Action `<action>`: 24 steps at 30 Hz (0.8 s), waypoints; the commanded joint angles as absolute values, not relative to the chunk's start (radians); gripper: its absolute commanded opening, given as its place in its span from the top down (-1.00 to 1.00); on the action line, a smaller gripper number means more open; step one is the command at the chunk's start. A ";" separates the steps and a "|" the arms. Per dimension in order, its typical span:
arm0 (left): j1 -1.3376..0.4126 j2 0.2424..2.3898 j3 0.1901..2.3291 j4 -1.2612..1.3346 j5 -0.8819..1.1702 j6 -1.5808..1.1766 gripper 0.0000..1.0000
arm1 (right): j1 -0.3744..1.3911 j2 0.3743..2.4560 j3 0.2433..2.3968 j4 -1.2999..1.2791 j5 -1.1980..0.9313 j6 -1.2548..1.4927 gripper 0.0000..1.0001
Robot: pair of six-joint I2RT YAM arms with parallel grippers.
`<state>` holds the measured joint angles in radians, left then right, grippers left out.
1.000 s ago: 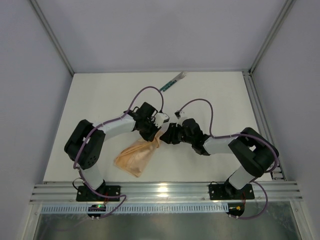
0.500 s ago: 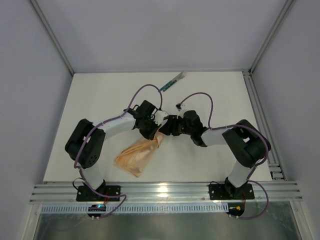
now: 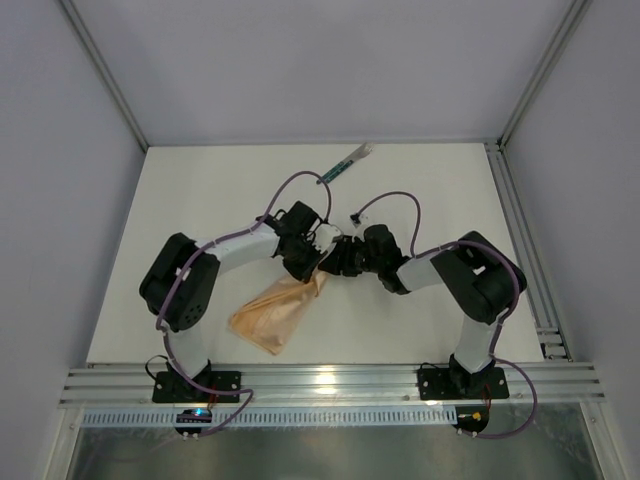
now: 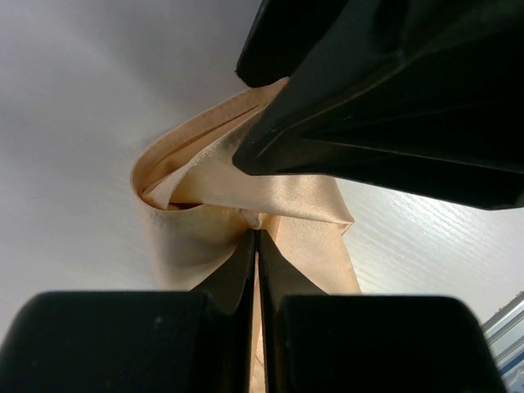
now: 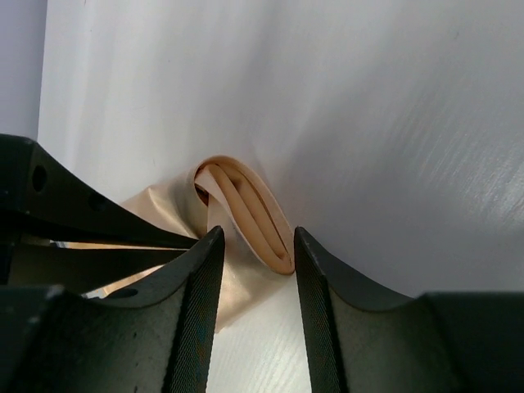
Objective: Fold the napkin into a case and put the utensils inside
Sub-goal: Stuff the smaller-rectangle-folded napkin at the center of the board.
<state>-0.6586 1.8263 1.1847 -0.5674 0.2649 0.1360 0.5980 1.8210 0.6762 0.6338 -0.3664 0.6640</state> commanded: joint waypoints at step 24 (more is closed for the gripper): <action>-0.712 1.910 1.250 -0.549 0.281 0.084 1.00 | 0.609 1.875 0.598 0.870 -0.400 0.804 0.38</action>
